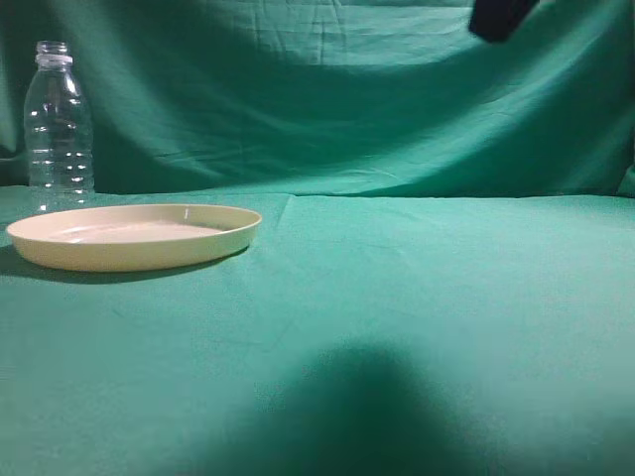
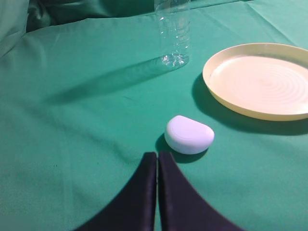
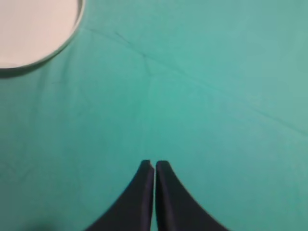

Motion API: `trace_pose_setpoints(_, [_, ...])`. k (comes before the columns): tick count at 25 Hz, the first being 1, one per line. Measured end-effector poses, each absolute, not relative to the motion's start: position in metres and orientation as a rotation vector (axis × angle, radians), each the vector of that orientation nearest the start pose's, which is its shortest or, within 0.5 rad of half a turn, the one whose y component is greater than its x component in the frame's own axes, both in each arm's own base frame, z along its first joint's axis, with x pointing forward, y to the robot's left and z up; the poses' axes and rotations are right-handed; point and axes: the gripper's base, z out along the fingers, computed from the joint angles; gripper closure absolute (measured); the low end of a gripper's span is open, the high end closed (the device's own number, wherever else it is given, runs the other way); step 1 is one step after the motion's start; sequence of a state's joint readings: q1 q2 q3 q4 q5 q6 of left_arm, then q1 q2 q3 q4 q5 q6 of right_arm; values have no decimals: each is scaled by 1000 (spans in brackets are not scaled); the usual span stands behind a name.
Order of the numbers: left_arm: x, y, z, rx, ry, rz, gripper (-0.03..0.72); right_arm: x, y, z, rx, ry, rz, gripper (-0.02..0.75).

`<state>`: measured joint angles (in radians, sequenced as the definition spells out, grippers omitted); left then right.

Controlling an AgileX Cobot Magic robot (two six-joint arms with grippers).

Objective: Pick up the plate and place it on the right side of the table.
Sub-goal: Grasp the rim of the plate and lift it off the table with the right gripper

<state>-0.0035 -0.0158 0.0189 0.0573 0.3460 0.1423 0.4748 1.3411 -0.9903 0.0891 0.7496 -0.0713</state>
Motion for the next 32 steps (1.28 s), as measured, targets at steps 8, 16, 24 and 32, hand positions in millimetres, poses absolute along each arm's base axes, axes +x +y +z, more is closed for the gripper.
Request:
trace_pose_setpoints(8, [53, 2, 177, 169, 1827, 153, 688, 290, 221, 263, -901, 2527, 282, 589])
trace_pose_setpoints(16, [53, 2, 177, 169, 1827, 153, 688, 338, 273, 223, -876, 2595, 384, 316])
trace_pose_setpoints(24, [53, 2, 177, 169, 1827, 153, 688, 378, 304, 175, -878, 2612, 380, 291])
trace_pose_setpoints(32, [53, 2, 177, 169, 1827, 153, 688, 389, 307, 159, -939, 2608, 284, 575])
